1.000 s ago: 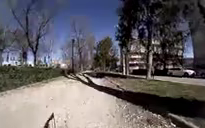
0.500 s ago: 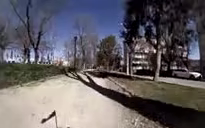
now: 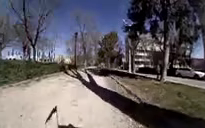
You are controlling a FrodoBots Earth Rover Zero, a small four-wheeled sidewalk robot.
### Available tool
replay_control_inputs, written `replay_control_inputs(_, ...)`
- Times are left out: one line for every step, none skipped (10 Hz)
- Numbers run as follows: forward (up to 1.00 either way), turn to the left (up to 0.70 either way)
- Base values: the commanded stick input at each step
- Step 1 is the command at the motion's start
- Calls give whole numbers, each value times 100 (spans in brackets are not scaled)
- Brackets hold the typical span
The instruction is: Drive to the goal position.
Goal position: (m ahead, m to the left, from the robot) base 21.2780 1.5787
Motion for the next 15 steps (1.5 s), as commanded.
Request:
replay_control_inputs(100,0)
replay_control_inputs(100,0)
replay_control_inputs(100,0)
replay_control_inputs(100,0)
replay_control_inputs(100,12)
replay_control_inputs(100,23)
replay_control_inputs(100,21)
replay_control_inputs(100,10)
replay_control_inputs(100,0)
replay_control_inputs(100,0)
replay_control_inputs(100,0)
replay_control_inputs(100,0)
replay_control_inputs(100,0)
replay_control_inputs(100,0)
replay_control_inputs(100,2)
